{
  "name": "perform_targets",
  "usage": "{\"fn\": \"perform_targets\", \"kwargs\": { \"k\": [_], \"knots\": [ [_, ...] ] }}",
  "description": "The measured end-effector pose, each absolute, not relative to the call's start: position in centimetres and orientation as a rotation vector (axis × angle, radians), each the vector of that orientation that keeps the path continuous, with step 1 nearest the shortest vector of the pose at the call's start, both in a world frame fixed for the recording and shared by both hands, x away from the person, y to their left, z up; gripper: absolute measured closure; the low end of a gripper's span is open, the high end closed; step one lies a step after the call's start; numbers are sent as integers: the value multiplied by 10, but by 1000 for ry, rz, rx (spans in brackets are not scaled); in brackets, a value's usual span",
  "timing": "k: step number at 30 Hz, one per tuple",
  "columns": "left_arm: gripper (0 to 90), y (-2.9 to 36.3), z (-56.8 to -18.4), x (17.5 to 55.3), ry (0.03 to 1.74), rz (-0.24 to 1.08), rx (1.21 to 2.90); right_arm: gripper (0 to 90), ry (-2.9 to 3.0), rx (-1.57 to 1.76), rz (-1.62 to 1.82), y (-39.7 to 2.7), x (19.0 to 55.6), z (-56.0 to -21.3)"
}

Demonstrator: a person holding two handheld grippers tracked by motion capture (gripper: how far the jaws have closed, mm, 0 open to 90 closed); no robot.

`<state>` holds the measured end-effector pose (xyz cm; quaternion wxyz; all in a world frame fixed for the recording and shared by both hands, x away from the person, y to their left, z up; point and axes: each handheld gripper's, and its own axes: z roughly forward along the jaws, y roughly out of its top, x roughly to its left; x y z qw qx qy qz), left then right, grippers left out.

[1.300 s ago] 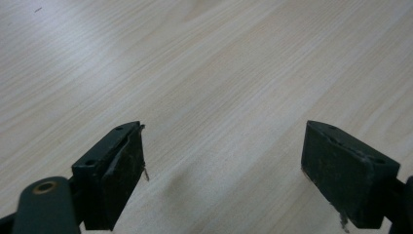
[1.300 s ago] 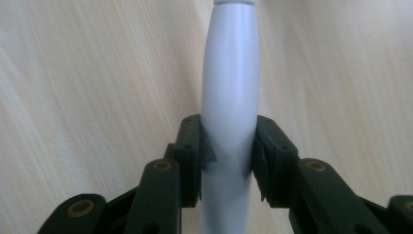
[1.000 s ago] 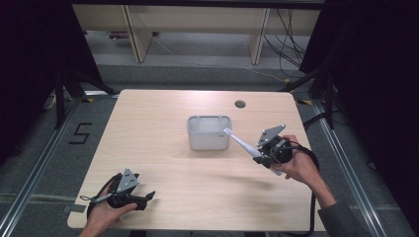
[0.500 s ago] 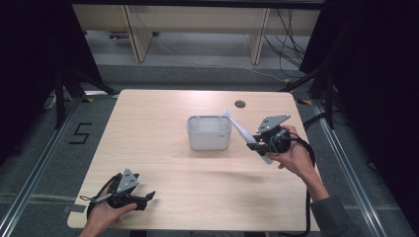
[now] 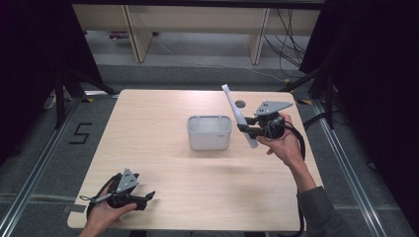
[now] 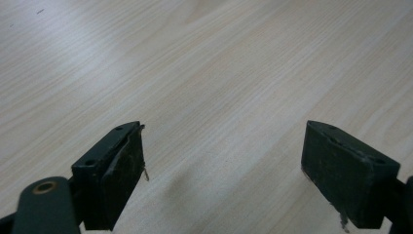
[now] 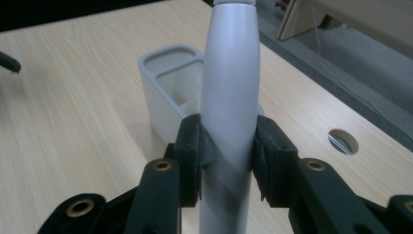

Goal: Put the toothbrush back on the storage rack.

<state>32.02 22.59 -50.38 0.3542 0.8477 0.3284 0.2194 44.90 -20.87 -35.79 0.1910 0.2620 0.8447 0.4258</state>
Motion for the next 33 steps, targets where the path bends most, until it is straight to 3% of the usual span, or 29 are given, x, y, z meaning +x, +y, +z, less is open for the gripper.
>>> {"fn": "perform_targets", "kwargs": {
  "k": [33],
  "knots": [
    [152,226,-503,320,844,570,2189,667,2166,749,1502,-136,493,-341]
  ]
}}
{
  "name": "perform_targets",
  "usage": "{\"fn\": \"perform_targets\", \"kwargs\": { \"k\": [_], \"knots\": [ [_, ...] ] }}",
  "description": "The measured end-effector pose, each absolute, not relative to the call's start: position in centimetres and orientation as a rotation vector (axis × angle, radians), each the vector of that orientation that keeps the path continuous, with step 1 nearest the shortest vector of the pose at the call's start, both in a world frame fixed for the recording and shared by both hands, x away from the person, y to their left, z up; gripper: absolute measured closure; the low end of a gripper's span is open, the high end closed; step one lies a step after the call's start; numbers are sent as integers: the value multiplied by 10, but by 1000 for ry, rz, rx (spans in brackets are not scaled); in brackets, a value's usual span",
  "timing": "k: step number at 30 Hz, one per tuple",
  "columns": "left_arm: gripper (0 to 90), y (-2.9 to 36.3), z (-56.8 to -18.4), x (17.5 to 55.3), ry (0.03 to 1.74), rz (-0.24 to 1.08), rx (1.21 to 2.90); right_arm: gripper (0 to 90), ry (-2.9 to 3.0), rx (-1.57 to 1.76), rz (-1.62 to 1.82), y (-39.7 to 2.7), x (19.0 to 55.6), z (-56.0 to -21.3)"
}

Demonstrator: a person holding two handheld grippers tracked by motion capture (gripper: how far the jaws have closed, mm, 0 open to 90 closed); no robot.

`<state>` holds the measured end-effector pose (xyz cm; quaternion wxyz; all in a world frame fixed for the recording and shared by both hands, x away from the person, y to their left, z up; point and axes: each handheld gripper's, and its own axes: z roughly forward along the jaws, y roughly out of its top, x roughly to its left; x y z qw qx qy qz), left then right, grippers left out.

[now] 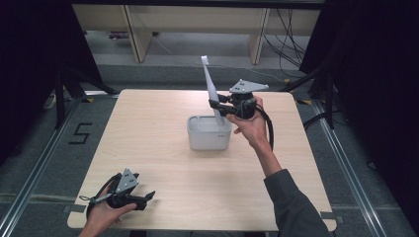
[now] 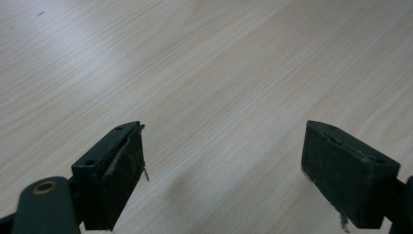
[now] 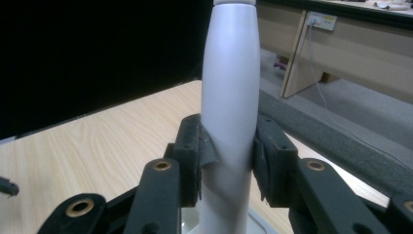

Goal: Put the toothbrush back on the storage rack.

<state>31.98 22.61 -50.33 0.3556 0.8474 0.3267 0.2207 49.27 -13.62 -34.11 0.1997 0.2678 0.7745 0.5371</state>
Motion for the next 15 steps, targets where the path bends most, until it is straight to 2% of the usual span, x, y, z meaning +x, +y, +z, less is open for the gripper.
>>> {"fn": "perform_targets", "kwargs": {
  "k": [15],
  "knots": [
    [152,225,-504,320,841,570,2186,667,2168,797,1508,-118,509,-355]
  ]
}}
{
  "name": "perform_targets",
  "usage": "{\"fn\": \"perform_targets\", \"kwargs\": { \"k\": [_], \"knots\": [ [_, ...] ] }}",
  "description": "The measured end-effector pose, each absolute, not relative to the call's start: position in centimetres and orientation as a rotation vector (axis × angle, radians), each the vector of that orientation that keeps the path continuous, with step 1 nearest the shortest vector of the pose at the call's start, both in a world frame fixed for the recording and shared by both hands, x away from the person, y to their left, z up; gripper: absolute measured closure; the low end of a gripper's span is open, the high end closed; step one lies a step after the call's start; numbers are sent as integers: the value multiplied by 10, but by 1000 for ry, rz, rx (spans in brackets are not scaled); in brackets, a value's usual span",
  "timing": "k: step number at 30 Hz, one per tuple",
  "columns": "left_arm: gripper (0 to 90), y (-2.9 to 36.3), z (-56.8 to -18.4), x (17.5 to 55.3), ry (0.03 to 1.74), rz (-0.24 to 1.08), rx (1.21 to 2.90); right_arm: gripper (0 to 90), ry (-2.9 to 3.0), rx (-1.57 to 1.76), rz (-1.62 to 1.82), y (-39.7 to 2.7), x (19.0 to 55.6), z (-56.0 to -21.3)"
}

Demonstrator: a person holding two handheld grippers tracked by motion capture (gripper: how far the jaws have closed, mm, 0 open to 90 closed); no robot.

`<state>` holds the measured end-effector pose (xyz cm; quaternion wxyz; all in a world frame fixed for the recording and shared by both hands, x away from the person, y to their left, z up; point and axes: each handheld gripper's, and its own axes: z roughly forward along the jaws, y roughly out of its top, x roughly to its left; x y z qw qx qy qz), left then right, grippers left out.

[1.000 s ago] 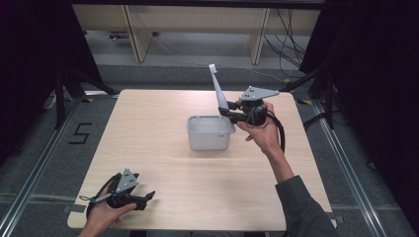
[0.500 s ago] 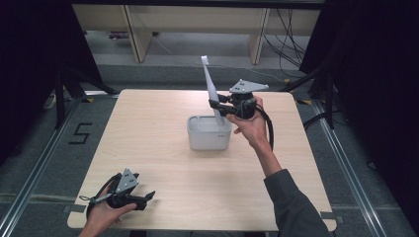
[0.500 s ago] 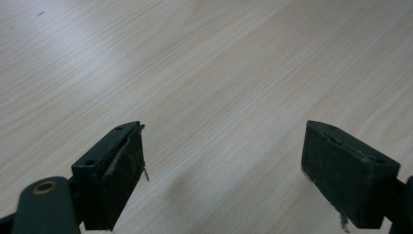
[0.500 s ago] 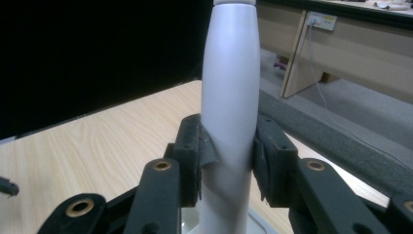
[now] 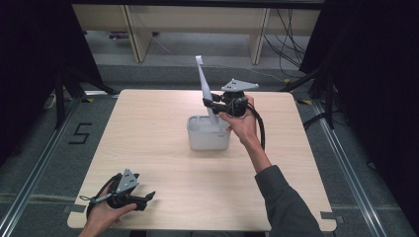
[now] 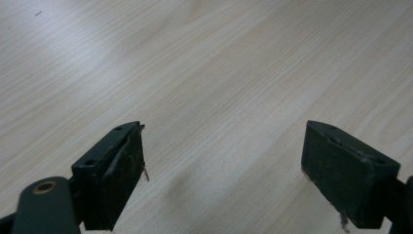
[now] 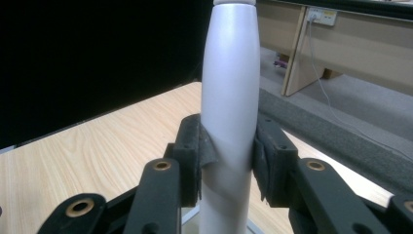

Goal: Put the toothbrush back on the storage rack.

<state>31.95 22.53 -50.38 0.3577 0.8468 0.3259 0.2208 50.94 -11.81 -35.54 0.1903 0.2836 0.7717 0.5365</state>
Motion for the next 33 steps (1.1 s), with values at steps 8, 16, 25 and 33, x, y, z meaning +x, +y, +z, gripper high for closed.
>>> {"fn": "perform_targets", "kwargs": {
  "k": [8,16,25,33],
  "knots": [
    [152,226,-504,320,849,575,2181,667,2181,772,1477,-111,514,-362],
    [152,225,-503,319,840,567,2188,667,2210,772,1473,-108,515,-366],
    [152,225,-504,319,842,568,2180,667,2221,779,1460,-106,515,-368],
    [152,225,-503,320,841,570,2183,666,2225,790,1438,-105,516,-371]
  ]
}}
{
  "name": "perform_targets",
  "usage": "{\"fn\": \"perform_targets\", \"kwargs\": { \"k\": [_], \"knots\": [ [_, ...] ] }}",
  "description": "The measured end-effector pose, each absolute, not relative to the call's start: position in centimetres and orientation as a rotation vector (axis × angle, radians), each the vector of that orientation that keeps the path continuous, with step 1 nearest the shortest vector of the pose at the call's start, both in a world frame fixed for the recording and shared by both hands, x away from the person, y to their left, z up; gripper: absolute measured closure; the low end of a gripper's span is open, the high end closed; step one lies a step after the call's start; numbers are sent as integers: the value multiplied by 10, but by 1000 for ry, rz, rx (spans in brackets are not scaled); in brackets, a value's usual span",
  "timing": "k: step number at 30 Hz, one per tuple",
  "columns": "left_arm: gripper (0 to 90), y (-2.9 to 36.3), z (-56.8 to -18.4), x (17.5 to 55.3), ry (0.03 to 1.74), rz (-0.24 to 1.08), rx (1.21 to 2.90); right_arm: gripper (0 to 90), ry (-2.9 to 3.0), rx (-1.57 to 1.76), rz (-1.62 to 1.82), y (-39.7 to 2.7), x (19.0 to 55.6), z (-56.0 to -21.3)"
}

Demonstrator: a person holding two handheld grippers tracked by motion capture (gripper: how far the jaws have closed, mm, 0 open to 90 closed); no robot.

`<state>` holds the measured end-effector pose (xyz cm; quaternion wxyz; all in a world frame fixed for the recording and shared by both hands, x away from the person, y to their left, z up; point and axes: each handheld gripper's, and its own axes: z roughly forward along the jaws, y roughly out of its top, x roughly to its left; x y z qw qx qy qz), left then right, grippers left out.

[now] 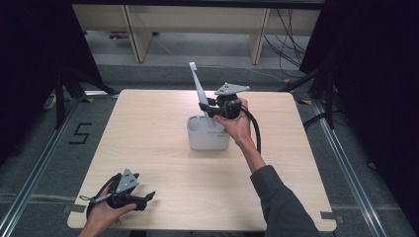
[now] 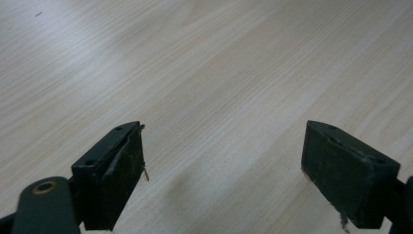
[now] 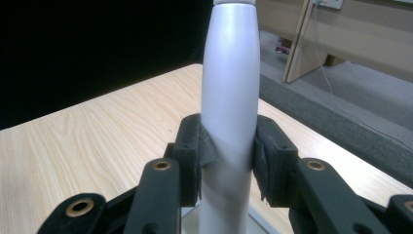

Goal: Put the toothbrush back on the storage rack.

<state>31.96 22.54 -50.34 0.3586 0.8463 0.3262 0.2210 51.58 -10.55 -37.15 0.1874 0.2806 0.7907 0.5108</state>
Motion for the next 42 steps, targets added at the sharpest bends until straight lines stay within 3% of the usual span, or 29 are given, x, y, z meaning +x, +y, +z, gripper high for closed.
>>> {"fn": "perform_targets", "kwargs": {
  "k": [42],
  "knots": [
    [152,224,-505,319,858,557,2160,665,2319,844,1301,-105,518,-410]
  ]
}}
